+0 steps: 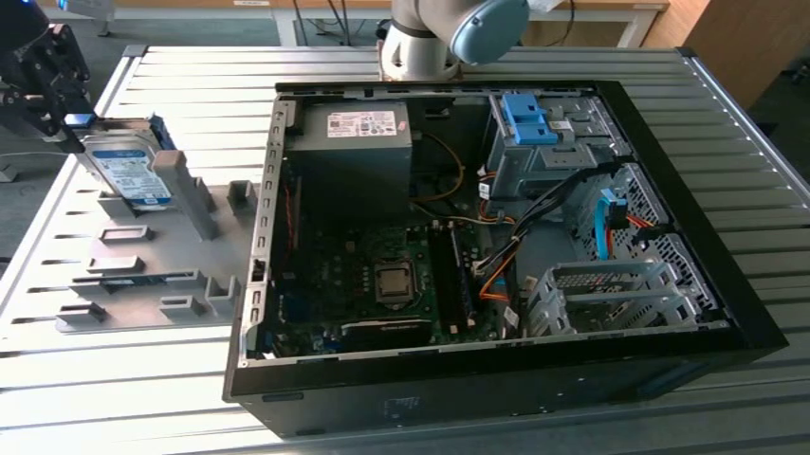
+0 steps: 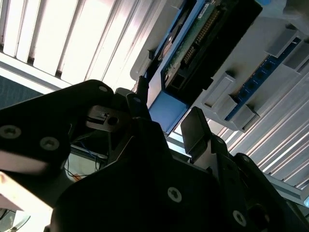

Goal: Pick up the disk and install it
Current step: 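Pick up the disk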

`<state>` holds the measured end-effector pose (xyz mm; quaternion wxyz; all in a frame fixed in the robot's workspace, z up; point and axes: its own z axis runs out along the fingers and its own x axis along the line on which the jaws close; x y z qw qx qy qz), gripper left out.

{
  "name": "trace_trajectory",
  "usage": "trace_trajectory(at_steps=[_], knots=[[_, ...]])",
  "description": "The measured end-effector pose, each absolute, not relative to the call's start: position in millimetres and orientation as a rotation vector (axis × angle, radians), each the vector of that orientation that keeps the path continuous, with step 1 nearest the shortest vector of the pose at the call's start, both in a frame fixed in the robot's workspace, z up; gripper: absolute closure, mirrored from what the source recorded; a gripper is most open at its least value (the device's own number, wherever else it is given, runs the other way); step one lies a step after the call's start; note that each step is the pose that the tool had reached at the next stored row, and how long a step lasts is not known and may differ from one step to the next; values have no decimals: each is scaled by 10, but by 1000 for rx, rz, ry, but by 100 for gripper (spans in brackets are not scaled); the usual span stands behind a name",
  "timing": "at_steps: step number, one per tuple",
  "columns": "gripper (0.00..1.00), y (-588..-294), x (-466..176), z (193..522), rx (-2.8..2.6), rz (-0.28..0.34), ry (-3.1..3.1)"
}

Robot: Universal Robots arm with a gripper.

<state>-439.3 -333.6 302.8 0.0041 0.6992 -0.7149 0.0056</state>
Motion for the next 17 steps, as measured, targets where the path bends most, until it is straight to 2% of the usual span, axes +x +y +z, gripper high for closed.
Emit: trace_trajectory(at_steps=[9, 10, 11, 17], knots=[[45, -3316, -4394, 2998, 2188, 18, -2243], [47, -3319, -4394, 2995, 2188, 18, -2243], [54, -3321, -4393, 2991, 2187, 18, -2244], [54, -3330, -4393, 2962, 2176, 19, -2254]])
